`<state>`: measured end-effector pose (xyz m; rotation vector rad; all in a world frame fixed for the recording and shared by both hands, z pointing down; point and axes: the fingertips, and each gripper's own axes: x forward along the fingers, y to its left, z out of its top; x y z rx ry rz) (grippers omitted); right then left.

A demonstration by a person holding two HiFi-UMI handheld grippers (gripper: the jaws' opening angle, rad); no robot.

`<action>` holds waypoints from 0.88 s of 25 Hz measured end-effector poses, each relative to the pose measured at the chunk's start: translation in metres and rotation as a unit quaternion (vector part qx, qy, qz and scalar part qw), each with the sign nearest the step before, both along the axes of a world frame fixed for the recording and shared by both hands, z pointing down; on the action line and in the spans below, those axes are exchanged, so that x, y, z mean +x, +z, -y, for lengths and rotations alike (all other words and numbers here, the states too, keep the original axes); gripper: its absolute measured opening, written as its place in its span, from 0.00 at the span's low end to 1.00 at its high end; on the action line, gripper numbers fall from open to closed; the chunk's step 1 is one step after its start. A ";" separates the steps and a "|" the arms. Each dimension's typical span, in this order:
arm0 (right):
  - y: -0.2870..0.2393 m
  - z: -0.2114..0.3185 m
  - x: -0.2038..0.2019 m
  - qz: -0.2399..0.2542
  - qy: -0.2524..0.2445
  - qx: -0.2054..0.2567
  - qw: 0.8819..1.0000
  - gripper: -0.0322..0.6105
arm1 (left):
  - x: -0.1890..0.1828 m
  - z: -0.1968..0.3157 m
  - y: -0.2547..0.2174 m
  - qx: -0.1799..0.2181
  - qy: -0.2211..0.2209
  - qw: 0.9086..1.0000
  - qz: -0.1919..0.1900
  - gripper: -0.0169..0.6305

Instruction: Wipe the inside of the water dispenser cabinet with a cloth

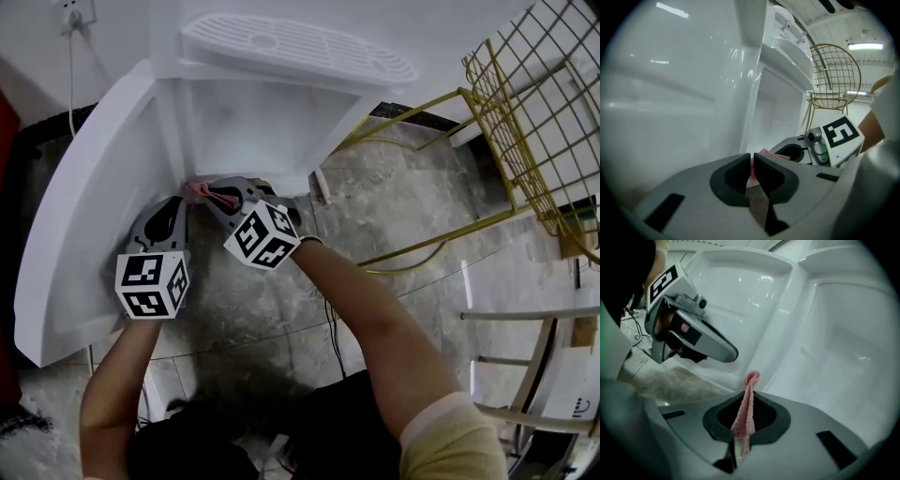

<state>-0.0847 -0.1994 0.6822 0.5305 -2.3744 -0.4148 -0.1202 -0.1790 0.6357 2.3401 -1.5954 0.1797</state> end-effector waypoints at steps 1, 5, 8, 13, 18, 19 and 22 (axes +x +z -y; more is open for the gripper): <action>0.007 0.003 0.001 -0.015 0.005 0.004 1.000 0.10 | -0.001 0.000 0.000 -0.001 -0.001 1.000 0.000 0.05; 0.031 0.015 0.011 -0.082 0.019 0.033 0.996 0.10 | -0.007 0.001 0.002 -0.003 -0.006 1.000 0.003 0.05; 0.037 0.021 0.018 -0.106 0.029 0.045 0.993 0.10 | -0.006 0.001 0.002 -0.004 -0.002 1.000 0.002 0.05; 0.040 0.027 0.037 -0.131 0.043 0.055 0.989 0.10 | -0.002 0.002 0.002 -0.005 0.002 1.000 -0.002 0.05; 0.046 0.030 0.069 -0.158 0.061 0.060 0.984 0.09 | 0.006 0.001 0.003 -0.005 0.007 1.000 -0.002 0.05; 0.046 0.030 0.075 -0.162 0.066 0.060 0.983 0.10 | 0.008 0.002 0.003 -0.005 0.009 1.000 -0.002 0.05; 0.048 0.032 0.094 -0.174 0.078 0.061 0.980 0.10 | 0.015 0.001 0.002 -0.004 0.015 1.000 0.000 0.05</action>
